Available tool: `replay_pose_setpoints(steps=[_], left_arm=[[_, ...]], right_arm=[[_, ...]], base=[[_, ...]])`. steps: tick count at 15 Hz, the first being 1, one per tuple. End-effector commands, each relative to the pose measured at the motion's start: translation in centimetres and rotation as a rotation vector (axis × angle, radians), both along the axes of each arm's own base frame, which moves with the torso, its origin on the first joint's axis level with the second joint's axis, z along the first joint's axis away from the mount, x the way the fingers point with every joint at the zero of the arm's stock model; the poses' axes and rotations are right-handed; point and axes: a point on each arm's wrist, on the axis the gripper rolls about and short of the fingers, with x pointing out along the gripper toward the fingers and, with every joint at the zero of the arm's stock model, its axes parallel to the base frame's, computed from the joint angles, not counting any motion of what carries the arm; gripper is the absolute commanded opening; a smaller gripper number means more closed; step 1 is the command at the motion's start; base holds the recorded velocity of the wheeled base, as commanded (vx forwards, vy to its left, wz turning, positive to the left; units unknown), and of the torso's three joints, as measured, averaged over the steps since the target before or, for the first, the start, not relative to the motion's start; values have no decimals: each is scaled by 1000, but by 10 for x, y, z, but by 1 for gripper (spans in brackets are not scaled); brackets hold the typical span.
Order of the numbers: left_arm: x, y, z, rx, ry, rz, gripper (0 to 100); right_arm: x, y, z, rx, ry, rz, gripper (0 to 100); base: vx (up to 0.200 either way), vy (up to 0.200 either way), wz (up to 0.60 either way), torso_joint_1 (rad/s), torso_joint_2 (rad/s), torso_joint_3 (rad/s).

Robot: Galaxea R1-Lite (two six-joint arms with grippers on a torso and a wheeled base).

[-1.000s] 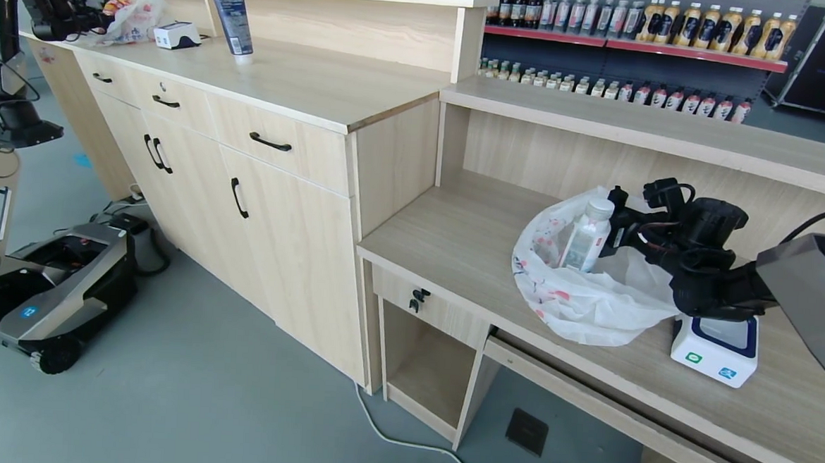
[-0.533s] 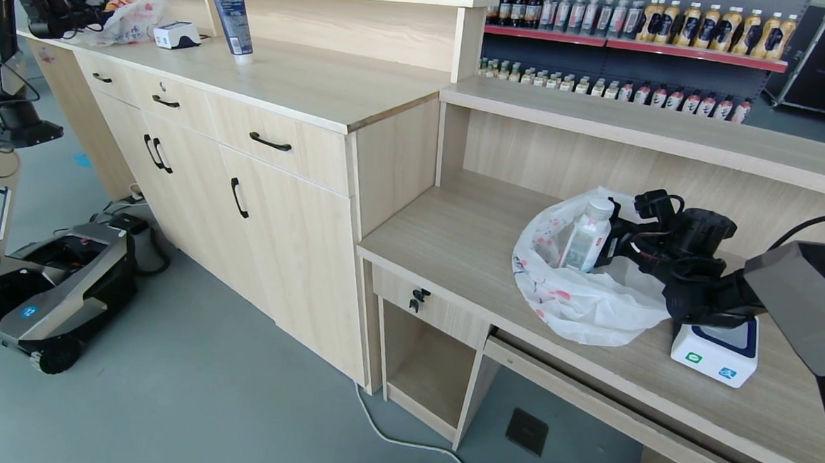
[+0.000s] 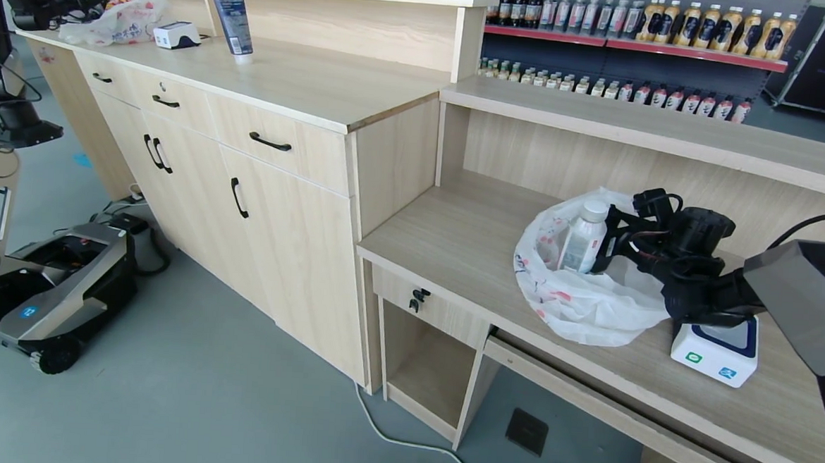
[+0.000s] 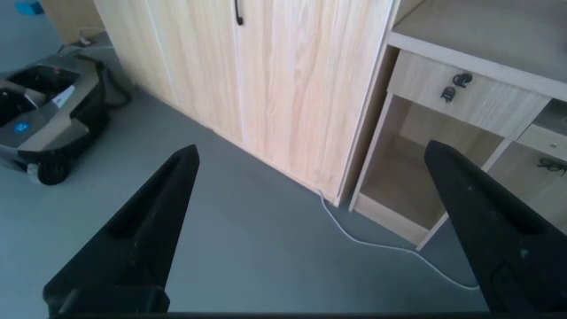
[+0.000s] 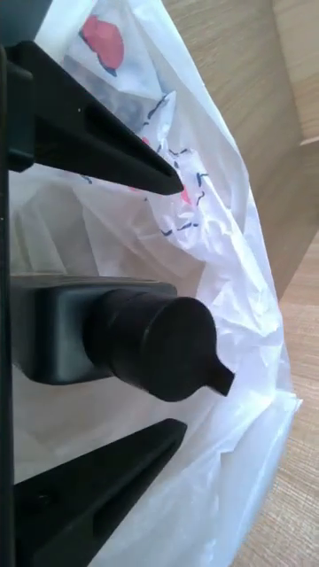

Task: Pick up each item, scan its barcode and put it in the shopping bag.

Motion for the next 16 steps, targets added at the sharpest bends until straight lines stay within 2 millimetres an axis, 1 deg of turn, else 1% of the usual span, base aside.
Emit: replay_pose_setpoints(steps=[1, 2, 3, 4, 5, 7, 9, 11, 12, 13, 14, 16], left_arm=[[0, 0, 0, -1, 0, 1, 100], [0, 0, 0, -1, 0, 1, 100], [0, 0, 0, -1, 0, 1, 100], [0, 0, 0, -1, 0, 1, 100], [0, 0, 0, -1, 0, 1, 100], [0, 0, 0, -1, 0, 1, 100], [0, 0, 0, -1, 0, 1, 100], [0, 0, 0, -1, 0, 1, 100], [0, 0, 0, -1, 0, 1, 100], [0, 0, 0, -1, 0, 1, 100], [0, 0, 0, -1, 0, 1, 100], [0, 0, 0, -1, 0, 1, 100]], right_arm=[[-9, 4, 33, -5, -53, 7, 100], [-22, 6, 60, -9, -82, 8, 100], [-34, 6, 81, -24, -108, 7, 100], [-53, 4, 109, -69, -146, -8, 100], [-72, -6, 127, -124, -162, -41, 100], [-106, -25, 150, -224, -154, -104, 100], [-145, -27, 177, -235, -137, -124, 100], [-195, -26, 206, -267, -137, -152, 100], [-212, -27, 217, -300, -152, -172, 100], [-225, -28, 226, -313, -164, -191, 100], [-242, -27, 240, -304, -154, -223, 100], [-260, -33, 259, -274, -71, -381, 100]], base=[[0, 0, 0, 0, 0, 0], [0, 0, 0, 0, 0, 0], [0, 0, 0, 0, 0, 0], [0, 0, 0, 0, 0, 0], [0, 0, 0, 0, 0, 0], [0, 0, 0, 0, 0, 0], [0, 0, 0, 0, 0, 0], [0, 0, 0, 0, 0, 0], [0, 0, -600, -2, 2, 7], [0, 0, -600, 7, 2, 7], [0, 0, -600, -12, -2, 7], [0, 0, -600, 2, 0, 7]])
